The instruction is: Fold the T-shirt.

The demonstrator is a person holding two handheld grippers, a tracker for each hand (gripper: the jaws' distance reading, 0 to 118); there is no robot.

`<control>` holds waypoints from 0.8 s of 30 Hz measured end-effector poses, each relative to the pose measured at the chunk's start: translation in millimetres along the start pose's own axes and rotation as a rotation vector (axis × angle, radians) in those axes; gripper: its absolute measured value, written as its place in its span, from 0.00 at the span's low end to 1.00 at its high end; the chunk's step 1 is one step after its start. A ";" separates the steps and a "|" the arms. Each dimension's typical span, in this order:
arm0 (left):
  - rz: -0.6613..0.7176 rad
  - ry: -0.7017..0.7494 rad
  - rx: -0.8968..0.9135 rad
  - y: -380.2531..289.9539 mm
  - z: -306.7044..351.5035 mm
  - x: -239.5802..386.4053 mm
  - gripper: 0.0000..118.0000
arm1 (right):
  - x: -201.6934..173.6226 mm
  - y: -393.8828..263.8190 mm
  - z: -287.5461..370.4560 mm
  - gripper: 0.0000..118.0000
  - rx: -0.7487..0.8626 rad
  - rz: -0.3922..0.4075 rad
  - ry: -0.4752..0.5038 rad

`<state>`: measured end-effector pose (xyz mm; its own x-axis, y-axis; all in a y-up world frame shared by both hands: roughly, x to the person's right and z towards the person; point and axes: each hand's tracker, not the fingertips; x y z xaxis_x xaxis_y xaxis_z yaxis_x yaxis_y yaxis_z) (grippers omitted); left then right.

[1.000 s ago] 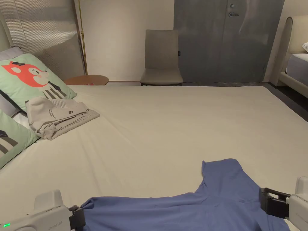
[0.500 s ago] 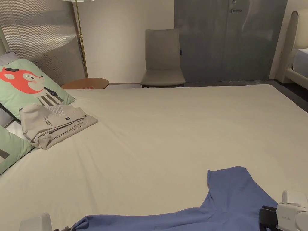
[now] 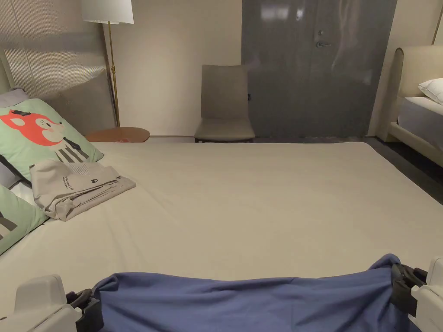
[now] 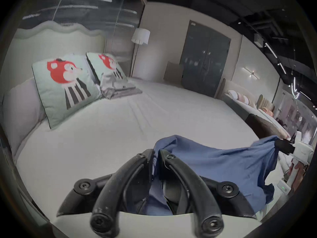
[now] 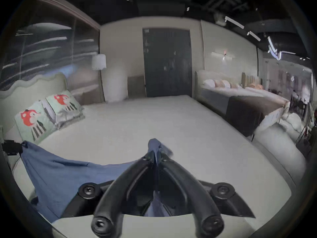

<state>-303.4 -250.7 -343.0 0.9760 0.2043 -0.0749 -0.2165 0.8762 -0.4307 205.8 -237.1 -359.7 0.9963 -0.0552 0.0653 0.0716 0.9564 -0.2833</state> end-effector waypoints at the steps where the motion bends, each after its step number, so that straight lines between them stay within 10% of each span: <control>1: -0.007 -0.003 0.029 1.7 9.9 1.5 0.05 | -0.6 2.9 17.1 0.03 0.033 0.003 -0.004; 24: -0.025 -0.074 0.377 120.0 105.8 33.1 0.05 | -8.9 132.9 136.8 0.03 0.417 -0.006 0.014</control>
<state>-299.4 -92.7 -302.1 0.9798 0.2000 0.0022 -0.1993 0.9774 -0.0699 200.0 -70.3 -267.0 0.9967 -0.0623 0.0516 0.0552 0.9901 0.1289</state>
